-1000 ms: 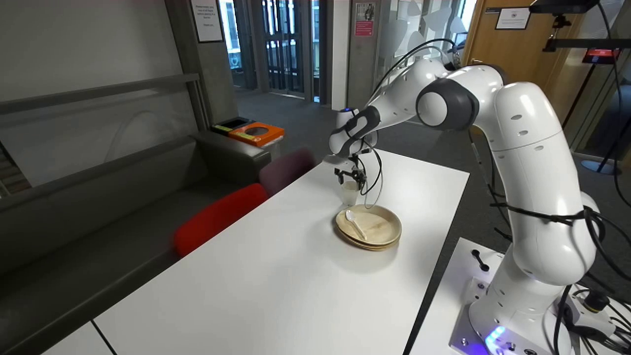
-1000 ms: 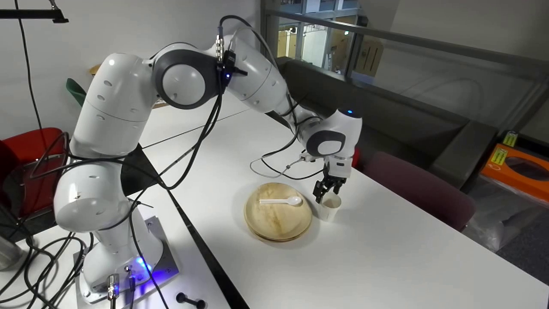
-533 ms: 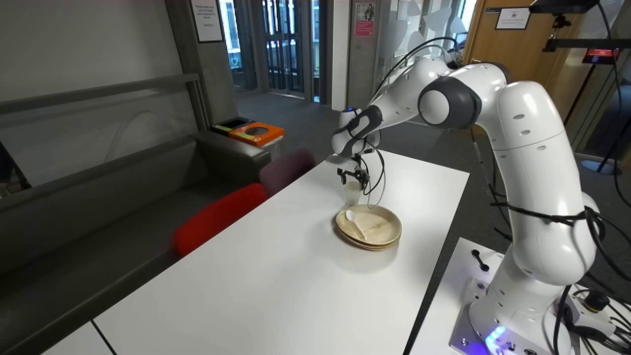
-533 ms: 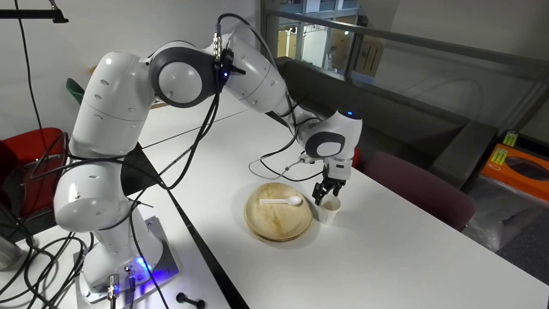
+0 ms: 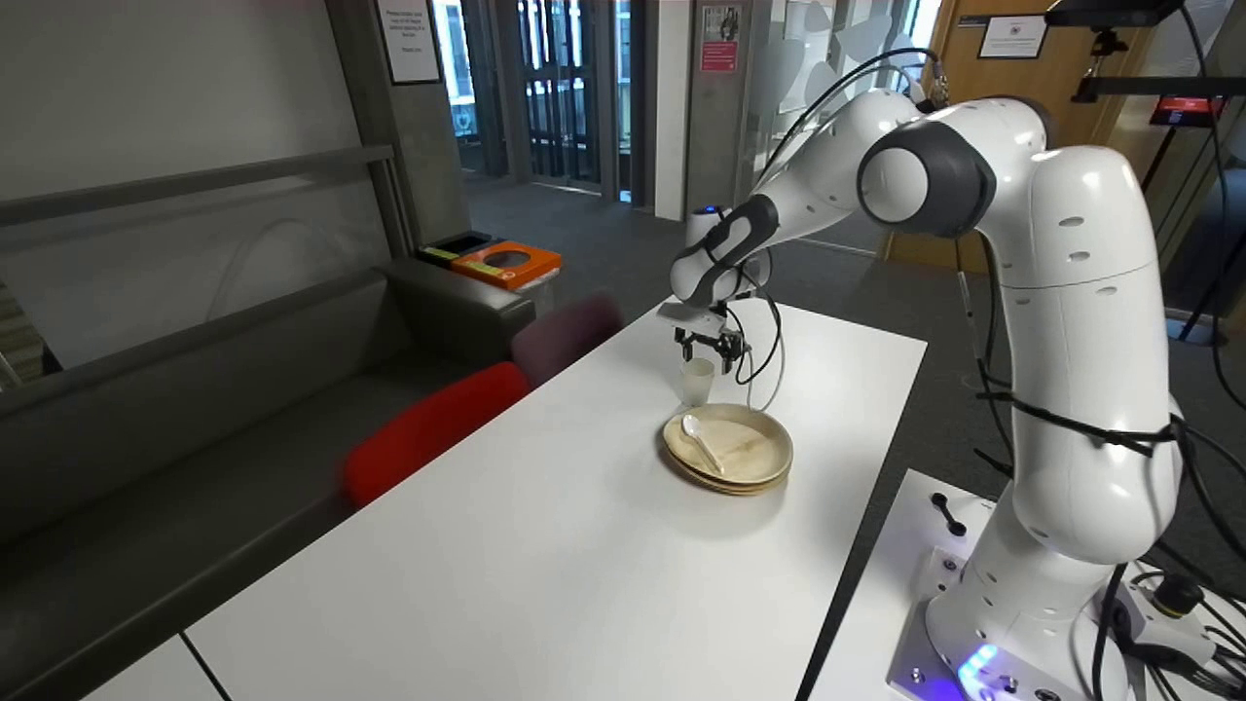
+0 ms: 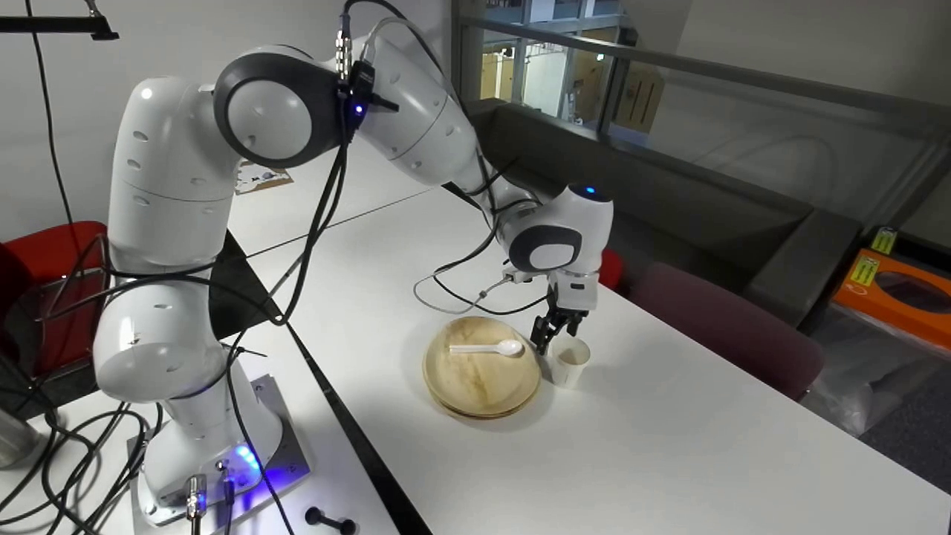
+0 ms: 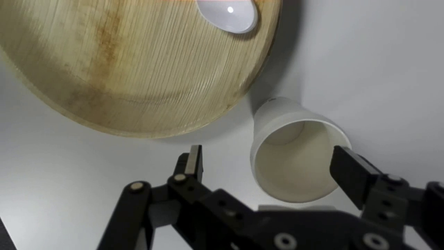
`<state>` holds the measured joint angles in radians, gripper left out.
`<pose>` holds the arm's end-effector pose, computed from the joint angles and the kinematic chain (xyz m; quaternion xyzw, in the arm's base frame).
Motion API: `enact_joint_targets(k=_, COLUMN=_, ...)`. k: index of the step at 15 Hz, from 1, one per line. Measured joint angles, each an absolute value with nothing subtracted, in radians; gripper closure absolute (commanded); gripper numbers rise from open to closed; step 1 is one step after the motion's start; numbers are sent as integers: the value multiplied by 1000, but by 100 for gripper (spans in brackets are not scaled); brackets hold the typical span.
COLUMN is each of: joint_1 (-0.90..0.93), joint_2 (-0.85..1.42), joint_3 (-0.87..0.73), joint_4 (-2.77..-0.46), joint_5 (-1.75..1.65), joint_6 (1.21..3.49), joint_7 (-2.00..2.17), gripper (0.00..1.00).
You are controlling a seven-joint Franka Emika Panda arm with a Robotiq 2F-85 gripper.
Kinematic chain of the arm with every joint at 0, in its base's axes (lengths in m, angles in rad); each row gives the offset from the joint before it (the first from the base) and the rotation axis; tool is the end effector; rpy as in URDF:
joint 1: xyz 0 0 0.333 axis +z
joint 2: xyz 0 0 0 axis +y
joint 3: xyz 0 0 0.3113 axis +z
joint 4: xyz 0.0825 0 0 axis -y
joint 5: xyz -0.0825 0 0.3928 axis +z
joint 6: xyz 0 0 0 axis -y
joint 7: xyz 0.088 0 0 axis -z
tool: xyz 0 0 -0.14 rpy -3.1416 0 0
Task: Put the cup on the plate
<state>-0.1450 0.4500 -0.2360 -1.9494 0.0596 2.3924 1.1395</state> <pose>0.5810 -0.2290 0.2104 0.7172 -0.6962 0.0145 0.0271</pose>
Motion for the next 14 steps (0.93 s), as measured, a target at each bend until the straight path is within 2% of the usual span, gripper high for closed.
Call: enact_joint_targets(k=14, joint_1=-140, joint_2=484, joint_3=-261, joint_4=-1956, joint_5=59, joint_6=2395, joint_7=1132, gripper=0)
